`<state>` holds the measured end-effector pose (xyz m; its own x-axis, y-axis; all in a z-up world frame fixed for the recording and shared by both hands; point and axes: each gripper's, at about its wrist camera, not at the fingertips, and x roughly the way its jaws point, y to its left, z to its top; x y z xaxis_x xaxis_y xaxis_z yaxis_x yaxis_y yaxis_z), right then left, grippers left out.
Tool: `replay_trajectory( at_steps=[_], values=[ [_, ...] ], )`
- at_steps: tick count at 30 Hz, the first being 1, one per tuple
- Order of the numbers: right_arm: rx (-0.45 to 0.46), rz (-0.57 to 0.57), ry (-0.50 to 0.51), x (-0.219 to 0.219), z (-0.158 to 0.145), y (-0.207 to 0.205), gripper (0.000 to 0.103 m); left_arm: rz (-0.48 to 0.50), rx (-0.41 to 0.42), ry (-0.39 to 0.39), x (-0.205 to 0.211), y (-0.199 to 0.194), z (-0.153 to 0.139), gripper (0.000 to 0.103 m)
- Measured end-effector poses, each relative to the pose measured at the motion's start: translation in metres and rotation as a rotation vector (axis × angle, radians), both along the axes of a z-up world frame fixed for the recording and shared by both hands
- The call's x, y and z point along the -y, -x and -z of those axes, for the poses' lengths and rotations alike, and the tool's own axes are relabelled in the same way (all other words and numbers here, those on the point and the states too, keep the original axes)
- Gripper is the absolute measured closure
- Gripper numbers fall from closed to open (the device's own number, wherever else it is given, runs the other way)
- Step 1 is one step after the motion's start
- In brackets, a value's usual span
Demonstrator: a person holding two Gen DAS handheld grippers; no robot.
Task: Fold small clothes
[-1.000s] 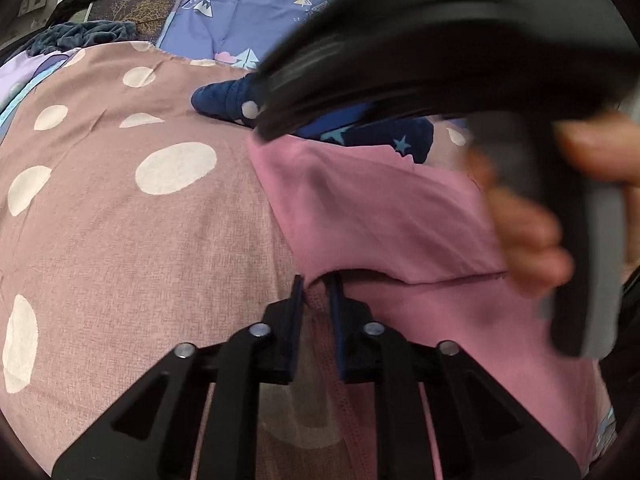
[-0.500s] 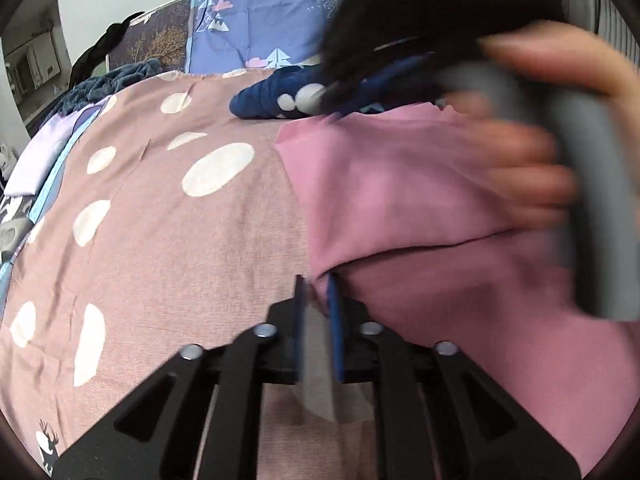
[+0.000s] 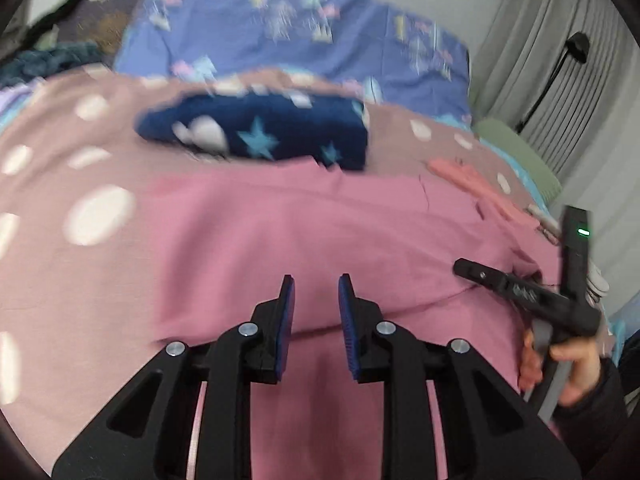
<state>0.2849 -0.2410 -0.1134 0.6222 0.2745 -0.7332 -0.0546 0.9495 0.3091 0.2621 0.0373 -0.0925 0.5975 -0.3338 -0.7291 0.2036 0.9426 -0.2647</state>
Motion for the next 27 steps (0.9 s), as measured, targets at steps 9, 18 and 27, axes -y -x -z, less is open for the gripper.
replay_trajectory(
  at_steps=[9, 18, 27],
  values=[
    [0.012, -0.017, -0.125, 0.030, -0.017, 0.018, 0.042, -0.027, -0.013, -0.072, 0.019, -0.024, 0.040, 0.077],
    [0.212, 0.398, -0.302, 0.254, -0.088, 0.116, 0.053, -0.027, 0.024, -0.202, 0.030, -0.021, 0.041, 0.076],
    [0.223, 0.660, -0.586, 0.383, -0.067, 0.168, 0.058, -0.027, 0.025, -0.185, 0.026, -0.020, 0.040, 0.076]
  ],
)
